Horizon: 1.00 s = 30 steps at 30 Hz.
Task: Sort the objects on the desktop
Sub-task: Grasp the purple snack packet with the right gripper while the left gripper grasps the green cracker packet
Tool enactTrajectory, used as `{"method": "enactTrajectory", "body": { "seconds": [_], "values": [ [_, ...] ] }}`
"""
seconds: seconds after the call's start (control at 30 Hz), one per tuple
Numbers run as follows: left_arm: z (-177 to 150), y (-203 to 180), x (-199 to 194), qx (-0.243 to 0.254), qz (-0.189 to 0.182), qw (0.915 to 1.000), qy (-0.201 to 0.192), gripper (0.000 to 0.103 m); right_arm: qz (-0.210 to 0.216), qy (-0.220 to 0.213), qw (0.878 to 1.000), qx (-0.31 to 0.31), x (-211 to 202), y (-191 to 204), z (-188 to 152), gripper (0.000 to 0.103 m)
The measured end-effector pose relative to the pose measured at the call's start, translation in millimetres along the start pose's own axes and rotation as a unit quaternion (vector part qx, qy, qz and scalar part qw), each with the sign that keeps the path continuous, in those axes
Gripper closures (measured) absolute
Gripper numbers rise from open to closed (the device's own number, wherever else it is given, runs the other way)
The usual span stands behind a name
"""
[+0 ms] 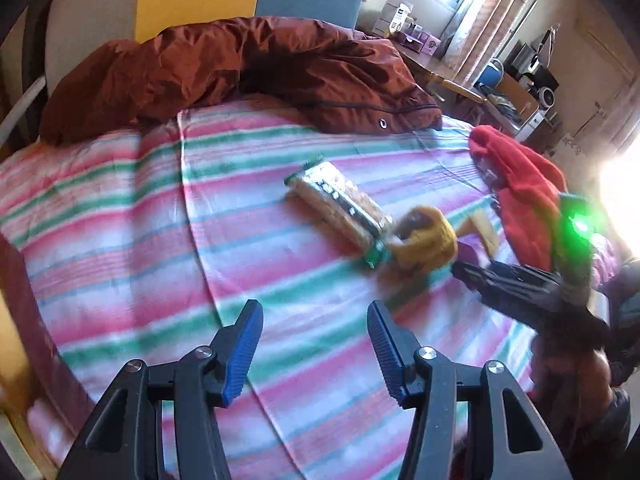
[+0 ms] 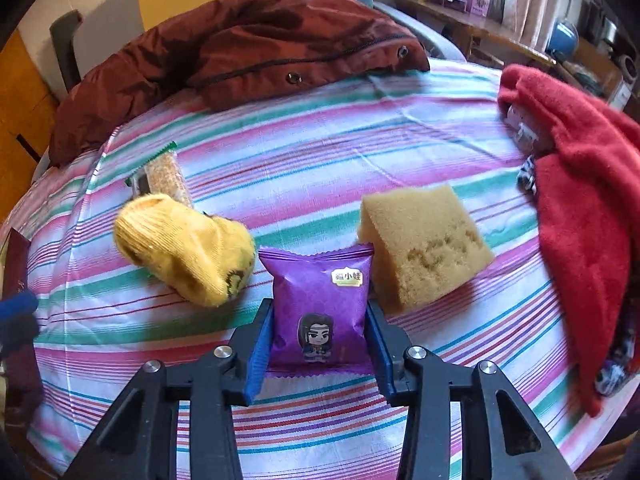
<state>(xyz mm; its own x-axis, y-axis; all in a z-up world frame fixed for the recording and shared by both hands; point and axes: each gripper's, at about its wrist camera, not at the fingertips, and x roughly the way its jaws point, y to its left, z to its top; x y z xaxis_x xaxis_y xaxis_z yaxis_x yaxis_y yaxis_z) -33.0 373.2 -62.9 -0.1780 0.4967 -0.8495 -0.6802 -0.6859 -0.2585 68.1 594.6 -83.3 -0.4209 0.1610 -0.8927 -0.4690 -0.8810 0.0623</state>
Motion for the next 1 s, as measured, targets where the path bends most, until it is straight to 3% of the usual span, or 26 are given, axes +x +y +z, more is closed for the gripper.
{"method": "enactTrajectory", "body": {
  "seconds": [0.1,0.2,0.3,0.67,0.87,1.0],
  "values": [
    [18.9,6.1,18.3,-0.039,-0.033,0.9982,0.031,0.048,-0.006,-0.015,1.0,-0.004,-6.2,0.2,0.3,0.059],
    [36.8,3.0,28.6,-0.042,-0.018,0.9986,0.026,0.048,0.001,-0.027,1.0,-0.002,-9.8,-2.1,3.8,0.059],
    [53.1,3.9,45.6,-0.08,-0.04,0.9949,0.046,0.048,0.005,-0.039,0.999,-0.003,-16.5,-1.2,4.4,0.059],
    [93.2,-3.9,108.3,-0.144,0.011,0.986,0.083,0.048,0.028,-0.075,0.997,0.017,-29.3,-7.0,9.6,0.059],
    [103.9,-21.0,117.9,-0.125,0.036,0.9888,0.073,0.048,0.033,-0.08,0.996,0.017,-31.2,-6.6,9.1,0.059],
    [110.5,-38.4,127.3,-0.083,0.066,0.9918,0.071,0.046,0.036,-0.084,0.995,0.034,-34.2,-14.1,9.3,0.059]
  ]
}}
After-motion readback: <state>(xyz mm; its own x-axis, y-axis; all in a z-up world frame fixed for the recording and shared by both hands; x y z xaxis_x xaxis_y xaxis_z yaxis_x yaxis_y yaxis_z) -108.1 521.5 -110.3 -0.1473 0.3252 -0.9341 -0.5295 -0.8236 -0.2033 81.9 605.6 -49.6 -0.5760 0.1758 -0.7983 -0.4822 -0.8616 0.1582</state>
